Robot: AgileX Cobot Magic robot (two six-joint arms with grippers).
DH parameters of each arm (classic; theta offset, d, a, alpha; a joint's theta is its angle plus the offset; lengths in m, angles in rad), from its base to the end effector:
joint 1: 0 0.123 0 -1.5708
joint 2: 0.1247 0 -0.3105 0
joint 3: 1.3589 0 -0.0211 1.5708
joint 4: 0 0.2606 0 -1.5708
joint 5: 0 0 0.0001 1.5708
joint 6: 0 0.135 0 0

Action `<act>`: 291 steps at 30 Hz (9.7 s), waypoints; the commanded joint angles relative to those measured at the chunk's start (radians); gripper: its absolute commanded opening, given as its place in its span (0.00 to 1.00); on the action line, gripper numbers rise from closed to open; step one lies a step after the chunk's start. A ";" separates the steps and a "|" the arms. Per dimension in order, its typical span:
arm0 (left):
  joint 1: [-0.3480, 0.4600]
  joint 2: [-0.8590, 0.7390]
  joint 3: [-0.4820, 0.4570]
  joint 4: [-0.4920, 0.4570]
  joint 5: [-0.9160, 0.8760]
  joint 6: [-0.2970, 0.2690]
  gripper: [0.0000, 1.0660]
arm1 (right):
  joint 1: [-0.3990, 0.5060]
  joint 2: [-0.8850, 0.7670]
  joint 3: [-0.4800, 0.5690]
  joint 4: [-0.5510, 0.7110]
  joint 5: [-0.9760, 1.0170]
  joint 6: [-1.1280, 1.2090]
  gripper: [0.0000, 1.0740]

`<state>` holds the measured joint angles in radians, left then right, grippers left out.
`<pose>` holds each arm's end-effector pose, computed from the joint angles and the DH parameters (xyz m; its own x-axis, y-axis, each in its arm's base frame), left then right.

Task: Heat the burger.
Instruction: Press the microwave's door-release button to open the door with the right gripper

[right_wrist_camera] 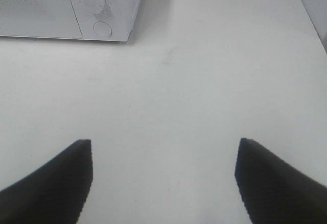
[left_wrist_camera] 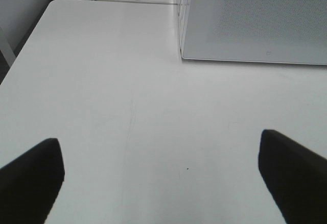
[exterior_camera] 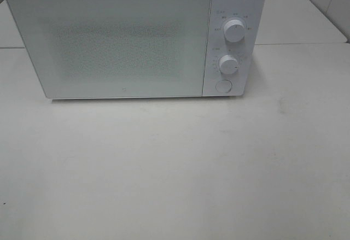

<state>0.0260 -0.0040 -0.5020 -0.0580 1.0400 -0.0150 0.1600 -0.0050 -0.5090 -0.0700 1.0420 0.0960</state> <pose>0.0178 -0.0063 0.2653 -0.4317 -0.0556 -0.9003 0.0000 0.9981 -0.0616 0.0177 -0.0054 0.2674 -0.4259 -0.0075 -0.9048 -0.0794 0.9964 0.0292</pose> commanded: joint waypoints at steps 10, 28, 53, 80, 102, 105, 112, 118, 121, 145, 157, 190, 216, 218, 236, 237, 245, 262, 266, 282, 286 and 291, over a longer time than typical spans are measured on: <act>0.001 -0.021 0.003 -0.001 -0.004 -0.005 0.92 | -0.007 -0.027 0.000 -0.004 -0.005 -0.002 0.70; 0.001 -0.021 0.003 -0.001 -0.004 -0.005 0.92 | -0.007 0.245 -0.033 -0.001 -0.477 -0.002 0.70; 0.001 -0.021 0.003 -0.001 -0.004 -0.005 0.92 | -0.007 0.815 -0.033 -0.001 -1.099 -0.002 0.70; 0.001 -0.021 0.003 -0.001 -0.004 -0.005 0.92 | 0.078 1.263 0.103 0.358 -1.830 -0.242 0.70; 0.001 -0.021 0.003 -0.001 -0.004 -0.005 0.92 | 0.505 1.583 0.126 0.790 -2.185 -0.402 0.70; 0.001 -0.021 0.003 -0.001 -0.004 -0.005 0.92 | 0.565 1.640 0.125 0.835 -2.206 -0.402 0.70; 0.001 -0.021 0.003 -0.001 -0.004 -0.005 0.92 | 0.631 1.701 0.121 0.902 -2.233 -0.382 0.70; 0.001 -0.021 0.003 -0.001 -0.004 -0.005 0.92 | 0.685 1.729 0.121 0.947 -2.232 -0.357 0.69; 0.001 -0.021 0.003 -0.001 -0.004 -0.005 0.92 | 0.692 1.729 0.121 0.947 -2.231 -0.338 0.69; 0.001 -0.021 0.003 -0.001 -0.004 -0.005 0.92 | 0.692 1.729 0.121 0.940 -2.052 0.921 0.51; 0.001 -0.021 0.003 -0.001 -0.004 -0.005 0.92 | 0.692 1.729 0.121 0.940 -2.051 1.267 0.14; 0.001 -0.021 0.003 -0.001 -0.004 -0.005 0.92 | 0.503 1.926 -0.037 0.707 -2.038 1.297 0.00; 0.001 -0.021 0.003 -0.001 -0.004 -0.005 0.92 | 0.341 2.062 -0.271 0.523 -1.909 1.324 0.00; 0.001 -0.021 0.003 -0.001 -0.004 -0.005 0.92 | 0.341 2.067 -0.278 0.521 -1.909 1.323 0.00; 0.001 -0.021 0.003 -0.001 -0.004 -0.005 0.92 | 0.318 2.129 -0.364 0.563 -1.906 1.288 0.00; 0.001 -0.021 0.003 -0.001 -0.004 -0.005 0.92 | 0.318 2.136 -0.376 0.572 -1.927 1.284 0.00; 0.001 -0.021 0.003 -0.001 -0.004 -0.005 0.92 | 0.318 2.140 -0.422 0.605 -2.088 1.242 0.00; 0.001 -0.021 0.003 -0.001 -0.004 -0.005 0.92 | 0.318 2.140 -0.493 0.602 -2.076 1.216 0.00; 0.001 -0.021 0.003 -0.001 -0.004 -0.005 0.92 | 0.318 2.140 -0.493 0.605 -2.021 1.184 0.00; 0.001 -0.021 0.003 -0.001 -0.004 -0.005 0.92 | 0.321 2.114 -0.469 0.614 -1.953 1.158 0.00; 0.001 -0.021 0.003 -0.001 -0.004 -0.005 0.92 | 0.338 2.087 -0.415 0.642 -1.946 1.169 0.00; 0.001 -0.021 0.003 -0.001 -0.004 -0.005 0.92 | 0.378 2.069 -0.368 0.667 -1.917 1.173 0.00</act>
<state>0.0260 -0.0040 -0.5020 -0.0580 1.0400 -0.0150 0.5160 2.1050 -0.8820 0.6180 -0.8020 1.2750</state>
